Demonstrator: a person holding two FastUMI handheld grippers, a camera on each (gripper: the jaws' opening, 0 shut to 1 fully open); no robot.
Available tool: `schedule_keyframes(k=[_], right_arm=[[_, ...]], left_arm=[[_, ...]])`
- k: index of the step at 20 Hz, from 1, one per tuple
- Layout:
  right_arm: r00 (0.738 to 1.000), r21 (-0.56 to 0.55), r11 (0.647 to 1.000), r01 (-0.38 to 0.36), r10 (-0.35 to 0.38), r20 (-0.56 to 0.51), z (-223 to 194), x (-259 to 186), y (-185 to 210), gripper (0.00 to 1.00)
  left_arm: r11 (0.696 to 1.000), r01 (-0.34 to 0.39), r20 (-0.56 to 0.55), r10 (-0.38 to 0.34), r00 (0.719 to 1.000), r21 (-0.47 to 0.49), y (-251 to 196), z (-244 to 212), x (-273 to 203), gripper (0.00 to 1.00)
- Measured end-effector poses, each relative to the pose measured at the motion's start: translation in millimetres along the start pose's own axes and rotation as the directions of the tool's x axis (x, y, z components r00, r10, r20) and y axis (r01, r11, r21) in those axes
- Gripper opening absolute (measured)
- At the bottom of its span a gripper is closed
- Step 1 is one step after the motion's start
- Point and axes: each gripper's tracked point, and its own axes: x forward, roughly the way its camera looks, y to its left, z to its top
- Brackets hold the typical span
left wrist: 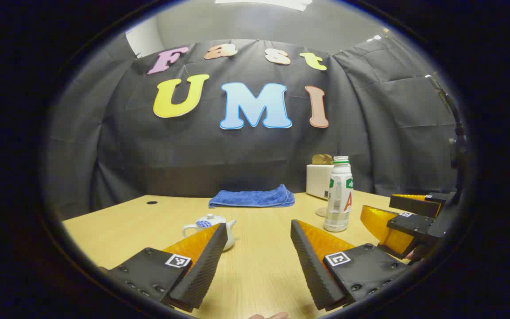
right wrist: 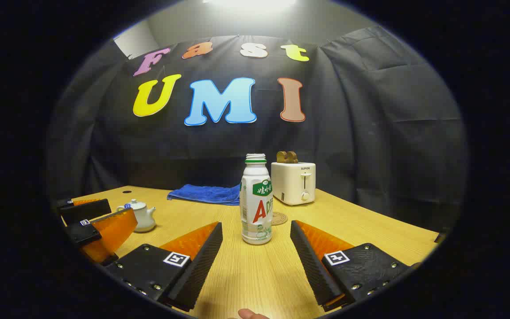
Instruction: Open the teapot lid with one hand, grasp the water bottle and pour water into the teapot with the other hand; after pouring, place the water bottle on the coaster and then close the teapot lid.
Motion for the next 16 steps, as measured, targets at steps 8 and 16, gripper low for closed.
schedule_keyframes(k=[8, 16], right_arm=[[1.000, -0.004, 1.000, -0.025, 0.025, -0.003, 0, 0, 4, 0.95], [1.000, -0.004, 1.000, -0.025, 0.025, -0.001, -1, 1, 3, 0.95]], left_arm=[[1.000, -0.021, -0.003, 0.021, 1.000, -0.002, 3, 0, 2, 0.99], [1.000, -0.026, -0.002, 0.026, 1.000, -0.001, 19, -5, 5, 1.00]])
